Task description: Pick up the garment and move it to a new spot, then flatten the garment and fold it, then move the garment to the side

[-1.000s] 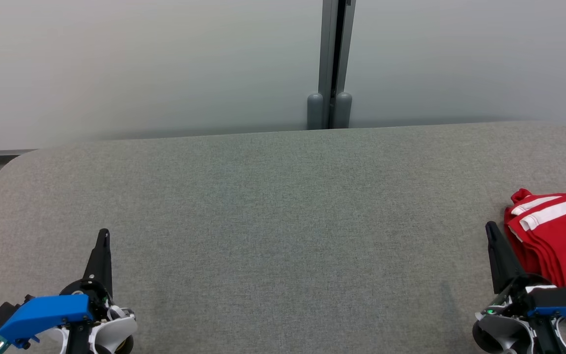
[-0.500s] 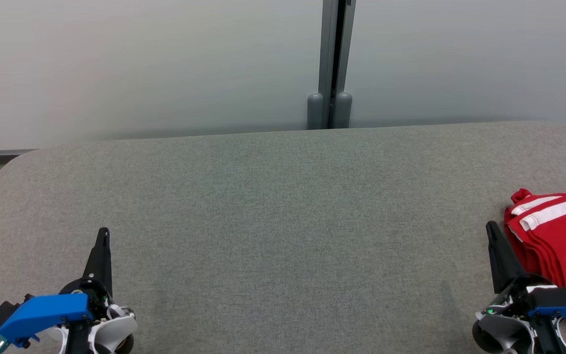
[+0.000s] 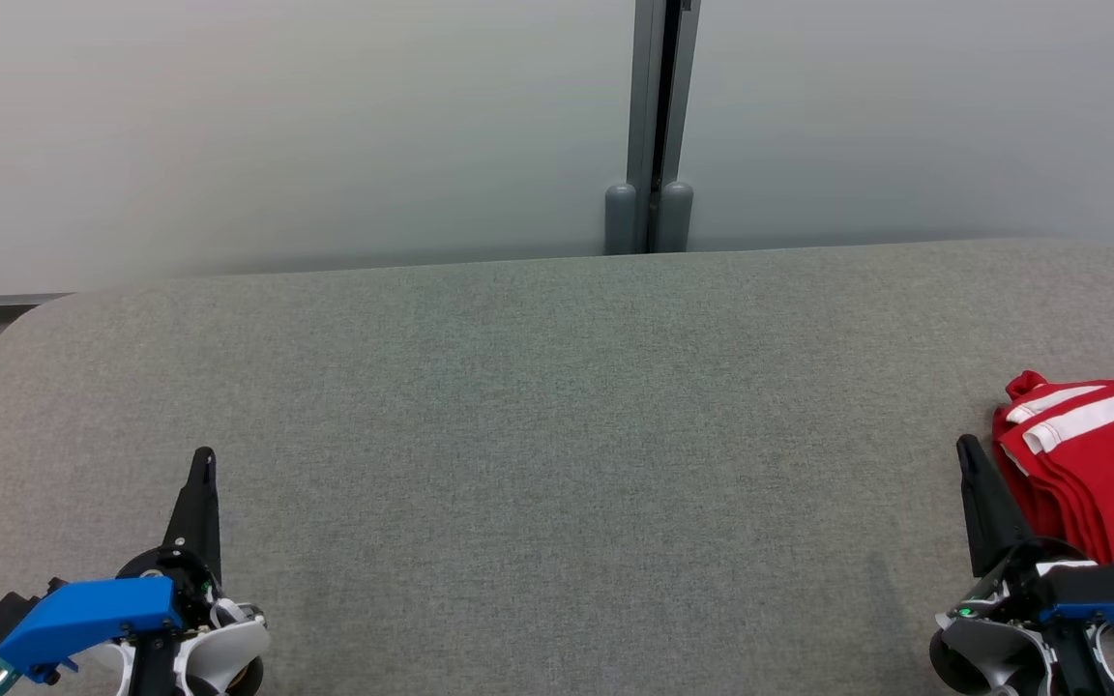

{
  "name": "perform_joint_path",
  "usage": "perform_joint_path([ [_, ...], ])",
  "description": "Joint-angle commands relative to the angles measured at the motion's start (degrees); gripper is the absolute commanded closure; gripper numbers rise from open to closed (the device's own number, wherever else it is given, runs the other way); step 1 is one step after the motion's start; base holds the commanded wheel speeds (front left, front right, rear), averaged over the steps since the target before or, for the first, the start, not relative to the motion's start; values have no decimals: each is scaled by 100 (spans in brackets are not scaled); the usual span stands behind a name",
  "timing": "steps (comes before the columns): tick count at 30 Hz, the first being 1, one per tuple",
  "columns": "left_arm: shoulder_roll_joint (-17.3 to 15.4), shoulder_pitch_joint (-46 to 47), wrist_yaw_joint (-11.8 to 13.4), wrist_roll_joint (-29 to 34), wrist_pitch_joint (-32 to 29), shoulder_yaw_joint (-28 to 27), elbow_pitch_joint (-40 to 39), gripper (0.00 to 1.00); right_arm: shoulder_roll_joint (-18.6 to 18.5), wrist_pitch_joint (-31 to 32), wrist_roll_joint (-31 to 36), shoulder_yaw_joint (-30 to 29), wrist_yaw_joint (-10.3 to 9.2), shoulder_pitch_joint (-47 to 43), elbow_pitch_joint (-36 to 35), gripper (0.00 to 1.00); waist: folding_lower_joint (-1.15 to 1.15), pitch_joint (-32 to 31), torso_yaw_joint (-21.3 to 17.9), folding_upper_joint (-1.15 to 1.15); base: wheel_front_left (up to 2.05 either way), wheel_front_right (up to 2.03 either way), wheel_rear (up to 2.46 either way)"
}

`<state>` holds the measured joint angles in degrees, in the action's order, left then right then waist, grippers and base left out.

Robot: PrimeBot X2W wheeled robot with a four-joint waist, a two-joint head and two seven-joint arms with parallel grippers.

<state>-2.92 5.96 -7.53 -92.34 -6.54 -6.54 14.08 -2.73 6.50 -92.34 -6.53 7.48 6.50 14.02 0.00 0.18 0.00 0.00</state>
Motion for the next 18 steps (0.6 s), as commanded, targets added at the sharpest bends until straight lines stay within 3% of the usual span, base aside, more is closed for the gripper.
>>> perform_joint_path([
  [1, 10, 60, 8, -14, -20, -9, -25, 100, -27, 27, -16, -14, 2, -55, -24, 100, 0, 0, 0, 0, 0, 0, 0],
  [18, 10, 60, 8, -14, -19, -9, -25, 100, -27, 26, -16, -13, 2, -56, -24, 100, 0, 0, 0, 0, 0, 0, 0],
])
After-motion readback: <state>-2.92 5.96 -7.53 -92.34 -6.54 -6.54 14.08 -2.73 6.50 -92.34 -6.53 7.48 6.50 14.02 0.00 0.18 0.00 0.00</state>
